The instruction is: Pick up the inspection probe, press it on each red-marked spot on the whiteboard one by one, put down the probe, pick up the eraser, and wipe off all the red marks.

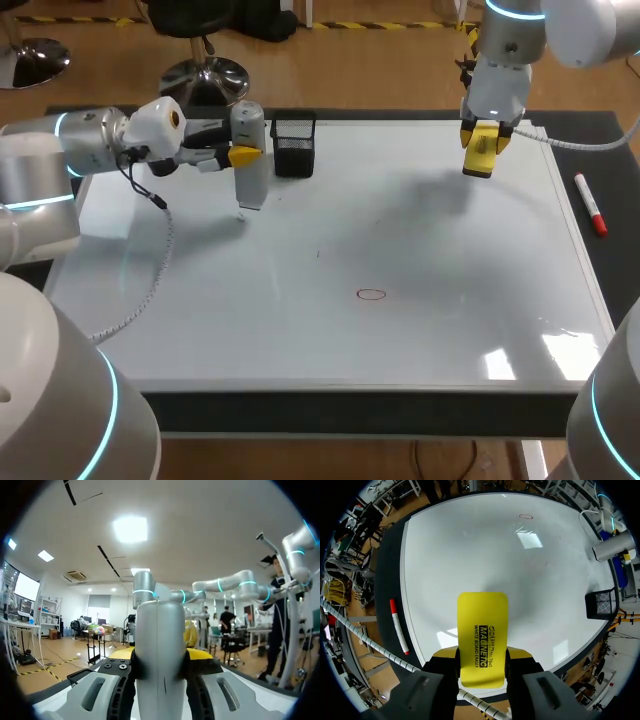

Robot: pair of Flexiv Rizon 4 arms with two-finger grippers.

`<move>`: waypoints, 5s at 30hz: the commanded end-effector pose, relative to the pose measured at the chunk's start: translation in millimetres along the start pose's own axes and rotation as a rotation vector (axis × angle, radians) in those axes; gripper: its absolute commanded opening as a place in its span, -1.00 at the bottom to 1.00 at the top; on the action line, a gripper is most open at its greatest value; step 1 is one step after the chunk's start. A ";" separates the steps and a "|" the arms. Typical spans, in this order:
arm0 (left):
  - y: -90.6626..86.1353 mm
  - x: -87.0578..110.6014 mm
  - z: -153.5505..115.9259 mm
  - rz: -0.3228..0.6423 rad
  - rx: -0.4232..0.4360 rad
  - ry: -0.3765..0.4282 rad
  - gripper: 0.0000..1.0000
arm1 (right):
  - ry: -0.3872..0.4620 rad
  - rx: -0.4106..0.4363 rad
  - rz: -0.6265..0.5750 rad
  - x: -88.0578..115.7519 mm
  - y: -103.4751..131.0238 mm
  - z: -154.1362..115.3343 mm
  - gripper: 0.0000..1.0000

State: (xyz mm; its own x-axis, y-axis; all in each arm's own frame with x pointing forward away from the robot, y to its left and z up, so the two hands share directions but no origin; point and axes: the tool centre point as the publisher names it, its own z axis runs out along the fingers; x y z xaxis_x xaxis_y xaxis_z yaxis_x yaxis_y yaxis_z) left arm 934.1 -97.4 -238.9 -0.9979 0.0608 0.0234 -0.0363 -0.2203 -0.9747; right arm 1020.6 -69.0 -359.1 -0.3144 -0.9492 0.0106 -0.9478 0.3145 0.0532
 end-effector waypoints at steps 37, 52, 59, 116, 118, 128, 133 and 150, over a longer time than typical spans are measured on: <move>-0.6 0.1 0.6 0.001 0.001 -0.001 -1.00 | 0.017 -0.013 -0.294 -121.4 198.4 12.8 -1.00; -0.6 0.1 0.6 0.001 0.001 -0.001 -1.00 | 0.007 0.007 -0.336 -147.5 267.4 21.8 -1.00; -0.6 0.1 0.6 0.001 0.001 -0.001 -1.00 | 0.018 0.002 -0.338 -153.2 290.5 38.6 -1.00; -0.6 0.1 0.6 0.001 0.001 -0.001 -1.00 | 0.028 0.057 -0.316 -161.7 316.9 95.8 -1.00; -0.6 0.1 0.6 0.001 0.001 -0.001 -1.00 | 0.027 0.058 -0.315 -161.1 317.0 97.8 -1.00; -0.6 0.1 0.6 0.001 0.001 -0.001 -1.00 | 0.024 0.062 -0.290 -149.6 312.7 102.6 -1.00; -0.6 0.1 0.6 0.001 0.001 -0.001 -1.00 | 0.029 0.062 -0.271 -141.5 313.1 107.0 -1.00; -0.6 0.1 0.6 0.001 0.001 -0.001 -1.00 | 0.054 0.056 -0.201 -103.0 310.7 116.0 -1.00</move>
State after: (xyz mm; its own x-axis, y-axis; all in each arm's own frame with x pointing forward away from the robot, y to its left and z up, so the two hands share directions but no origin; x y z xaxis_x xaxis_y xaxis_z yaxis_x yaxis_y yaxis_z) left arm 934.2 -97.5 -239.1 -0.9979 0.0608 0.0236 -0.0365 -0.2210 -0.9746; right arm 755.5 140.8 -433.3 -0.1171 -0.9910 0.0652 -0.9930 0.1180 0.0102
